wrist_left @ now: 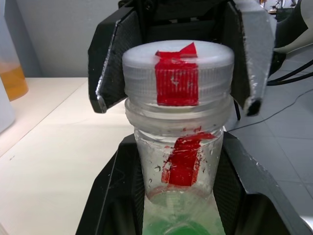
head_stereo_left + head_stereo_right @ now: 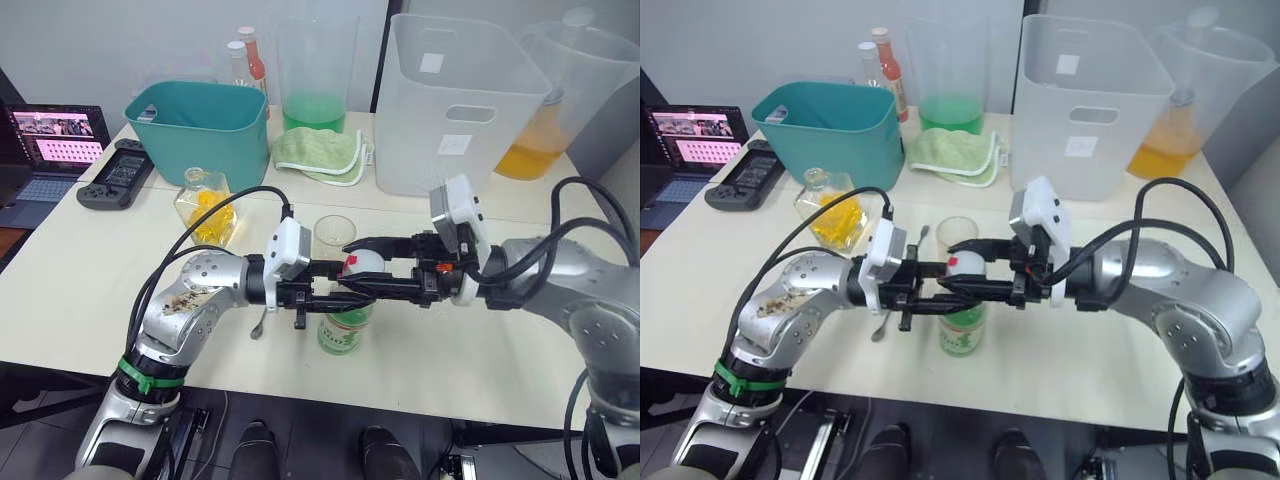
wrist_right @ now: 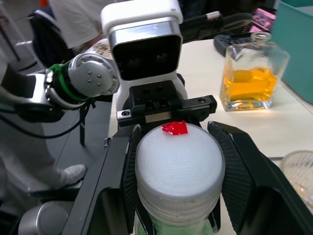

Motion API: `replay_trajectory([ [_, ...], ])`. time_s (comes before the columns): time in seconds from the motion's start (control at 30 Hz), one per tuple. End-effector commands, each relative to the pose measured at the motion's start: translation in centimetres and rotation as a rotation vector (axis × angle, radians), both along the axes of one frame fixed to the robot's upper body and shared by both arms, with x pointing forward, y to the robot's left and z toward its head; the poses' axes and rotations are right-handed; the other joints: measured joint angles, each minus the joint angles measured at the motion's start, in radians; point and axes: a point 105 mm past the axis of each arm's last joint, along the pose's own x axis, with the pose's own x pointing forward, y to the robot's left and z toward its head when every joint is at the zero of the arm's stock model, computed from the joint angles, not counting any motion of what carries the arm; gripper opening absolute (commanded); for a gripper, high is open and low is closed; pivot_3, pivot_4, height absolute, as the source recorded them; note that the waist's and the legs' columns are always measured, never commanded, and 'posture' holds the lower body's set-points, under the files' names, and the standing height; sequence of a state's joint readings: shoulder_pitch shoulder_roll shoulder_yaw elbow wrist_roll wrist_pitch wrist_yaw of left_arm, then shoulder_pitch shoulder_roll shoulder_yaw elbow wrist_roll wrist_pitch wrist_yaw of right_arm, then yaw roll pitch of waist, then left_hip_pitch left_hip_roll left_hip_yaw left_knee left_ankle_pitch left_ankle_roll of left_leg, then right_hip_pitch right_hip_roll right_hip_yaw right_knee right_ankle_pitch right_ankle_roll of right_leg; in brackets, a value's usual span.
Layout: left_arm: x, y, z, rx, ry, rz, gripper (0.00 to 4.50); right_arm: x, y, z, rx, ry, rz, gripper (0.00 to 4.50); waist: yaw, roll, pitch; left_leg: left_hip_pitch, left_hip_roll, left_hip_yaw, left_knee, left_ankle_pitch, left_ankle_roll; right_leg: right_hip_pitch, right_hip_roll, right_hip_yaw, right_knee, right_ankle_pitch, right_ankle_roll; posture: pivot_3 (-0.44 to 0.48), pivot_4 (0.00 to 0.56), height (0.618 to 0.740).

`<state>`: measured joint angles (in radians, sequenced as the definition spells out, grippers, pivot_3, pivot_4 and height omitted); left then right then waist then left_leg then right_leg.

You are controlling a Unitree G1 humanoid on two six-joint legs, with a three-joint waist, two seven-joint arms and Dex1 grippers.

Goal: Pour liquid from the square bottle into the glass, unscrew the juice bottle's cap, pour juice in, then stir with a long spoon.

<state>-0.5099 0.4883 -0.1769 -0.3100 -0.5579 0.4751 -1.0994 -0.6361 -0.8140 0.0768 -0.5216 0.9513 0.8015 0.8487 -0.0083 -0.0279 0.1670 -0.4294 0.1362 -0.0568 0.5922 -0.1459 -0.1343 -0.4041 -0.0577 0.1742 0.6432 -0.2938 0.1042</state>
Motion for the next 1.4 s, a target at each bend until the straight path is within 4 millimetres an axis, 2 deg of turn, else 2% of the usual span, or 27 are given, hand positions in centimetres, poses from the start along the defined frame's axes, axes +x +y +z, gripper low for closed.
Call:
replay_trajectory([
  [0.03,0.4,0.3,-0.5,0.018,0.015,0.048,1.5,-0.5,0.3,-0.8,-0.069,-0.031,0.093,1.72,0.0,0.0,0.0,0.0,0.0,0.0,0.0,0.0,0.0,0.0,0.0,0.0,0.0,0.0,0.001,0.0,0.15,0.733],
  [0.17,0.4,0.5,-0.6,0.016,0.015,0.059,1.5,0.2,0.4,-0.8,-0.112,-0.08,0.193,1.72,-0.004,0.0,0.0,0.001,0.0,0.0,0.0,0.0,0.0,0.0,0.0,0.0,0.0,0.0,0.001,0.0,0.15,0.733],
  [0.43,0.4,0.6,-0.7,0.017,0.015,0.062,1.5,1.0,0.1,-0.4,-0.145,-0.13,0.255,1.71,-0.003,0.0,0.0,0.002,0.0,0.0,0.0,0.0,0.0,0.001,0.0,0.0,0.001,0.0,0.001,0.0,0.15,0.733],
  [0.57,0.3,0.5,-0.8,0.019,0.01,0.06,1.5,1.4,0.0,1.1,-0.1,-0.117,0.259,1.7,-0.004,0.0,0.0,0.002,0.0,0.0,0.0,0.0,0.0,0.001,0.0,0.0,0.001,0.0,0.001,0.0,0.15,0.733],
  [0.7,0.4,0.5,-0.8,0.018,0.01,0.061,1.5,1.5,0.0,1.5,-0.087,-0.11,0.262,1.69,-0.003,0.0,0.0,0.001,0.0,0.0,0.0,0.0,0.0,0.001,0.0,0.0,0.001,0.001,-0.002,0.0,0.15,0.733],
  [0.83,0.2,0.4,-0.9,0.018,0.012,0.059,1.5,0.7,-0.1,4.2,0.001,-0.095,0.271,1.69,-0.004,0.0,0.0,0.001,0.0,0.0,0.0,0.0,0.0,0.0,0.0,0.0,0.002,0.001,-0.002,0.0,0.15,0.733],
  [0.93,0.2,0.4,-0.9,0.019,0.013,0.057,1.5,0.4,-0.5,5.3,0.046,-0.087,0.243,1.64,-0.003,0.0,0.0,0.0,0.0,0.0,0.0,0.0,0.0,-0.001,0.0,0.0,0.002,0.001,-0.002,0.0,0.15,0.733],
  [1.1,0.1,0.4,-0.9,0.019,0.012,0.052,1.5,0.1,-0.8,5.9,0.089,-0.064,0.207,1.62,-0.003,0.0,0.0,0.0,0.0,0.0,0.0,0.0,0.0,0.0,0.0,0.0,0.001,0.001,-0.002,0.0,0.15,0.733],
  [1.2,0.0,0.3,-1.0,0.02,0.011,0.042,1.5,0.7,-2.0,6.6,0.17,-0.047,0.068,1.62,-0.002,0.0,0.0,0.0,0.0,0.0,0.0,0.0,0.0,0.0,0.0,0.0,0.002,0.001,-0.002,0.0,0.15,0.733],
  [1.27,0.0,0.2,-1.0,0.02,0.011,0.038,1.5,1.7,-4.1,6.9,0.21,-0.054,-0.084,1.62,0.001,0.0,0.0,0.0,0.0,0.0,0.0,0.0,0.0,0.0,0.0,0.0,0.001,0.001,-0.002,0.0,0.15,0.733],
  [1.33,0.0,0.2,-0.9,0.02,0.012,0.035,1.5,3.3,-7.0,6.4,0.235,-0.062,-0.279,1.62,0.006,0.0,0.0,0.0,0.0,0.0,0.0,0.0,0.0,0.0,0.0,0.0,0.001,0.001,-0.002,0.0,0.15,0.733],
  [1.4,0.1,0.2,-0.9,0.02,0.012,0.034,1.5,4.0,-9.0,5.7,0.244,-0.054,-0.397,1.62,0.01,0.0,0.0,0.0,0.0,0.0,0.0,0.0,0.0,0.0,0.0,0.0,0.0,0.001,-0.002,0.0,0.15,0.733],
])
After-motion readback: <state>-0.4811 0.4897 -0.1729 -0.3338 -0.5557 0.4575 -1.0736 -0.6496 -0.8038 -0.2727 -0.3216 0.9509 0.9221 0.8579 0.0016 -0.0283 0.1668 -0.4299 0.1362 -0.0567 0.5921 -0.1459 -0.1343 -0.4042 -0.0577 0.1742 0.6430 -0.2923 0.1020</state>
